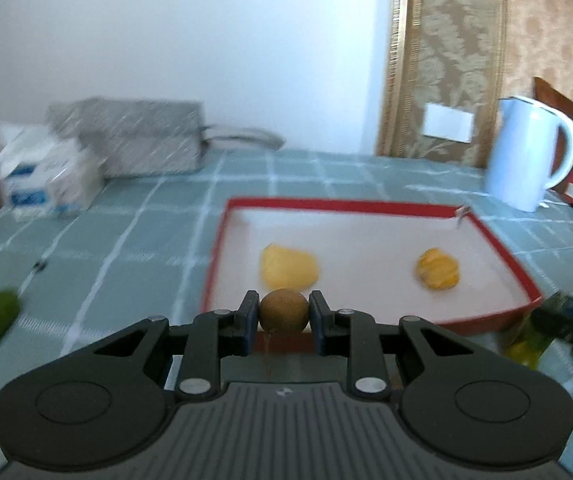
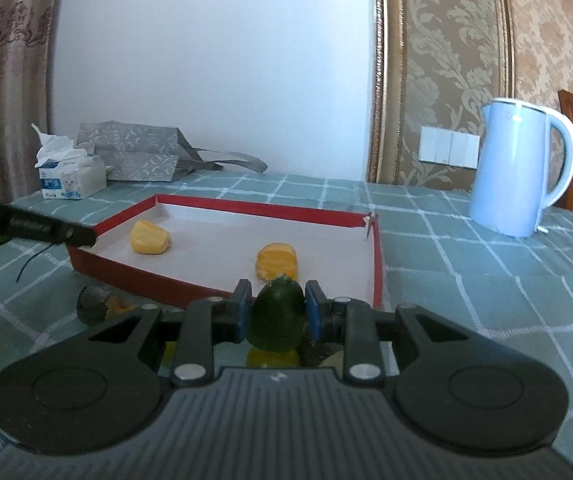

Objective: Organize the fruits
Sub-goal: 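Carry the brown fruit into the tray and open the left tool while the right tool lifts the green fruit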

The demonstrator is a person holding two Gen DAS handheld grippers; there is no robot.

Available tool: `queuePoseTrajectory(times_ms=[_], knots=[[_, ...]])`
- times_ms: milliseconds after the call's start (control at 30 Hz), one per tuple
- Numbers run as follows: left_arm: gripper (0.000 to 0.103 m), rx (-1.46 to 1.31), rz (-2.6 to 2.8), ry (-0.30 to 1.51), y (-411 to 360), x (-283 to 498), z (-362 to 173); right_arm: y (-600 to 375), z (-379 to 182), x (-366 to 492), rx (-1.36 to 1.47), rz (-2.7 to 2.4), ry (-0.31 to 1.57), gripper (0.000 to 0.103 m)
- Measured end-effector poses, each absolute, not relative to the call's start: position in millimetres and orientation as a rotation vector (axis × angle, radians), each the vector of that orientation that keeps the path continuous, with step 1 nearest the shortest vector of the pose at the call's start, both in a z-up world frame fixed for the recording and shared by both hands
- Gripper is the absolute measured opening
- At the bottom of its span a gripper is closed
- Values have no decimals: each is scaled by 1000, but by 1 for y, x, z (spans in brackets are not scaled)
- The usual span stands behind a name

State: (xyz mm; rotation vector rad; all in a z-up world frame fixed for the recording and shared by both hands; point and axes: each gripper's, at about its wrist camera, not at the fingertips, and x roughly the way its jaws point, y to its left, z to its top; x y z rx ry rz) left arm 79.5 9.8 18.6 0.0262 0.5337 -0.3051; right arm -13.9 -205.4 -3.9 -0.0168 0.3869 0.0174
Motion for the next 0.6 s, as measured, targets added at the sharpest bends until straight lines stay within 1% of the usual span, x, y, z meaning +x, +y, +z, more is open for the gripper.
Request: queuePoseTrajectory(times_ms=[200, 600], knots=[[26, 59, -368, 552, -29, 111, 22, -215, -4, -13, 1, -8, 377, 27], [26, 73, -388, 660, -62, 156, -3, -223, -5, -8, 43, -6, 398, 27]])
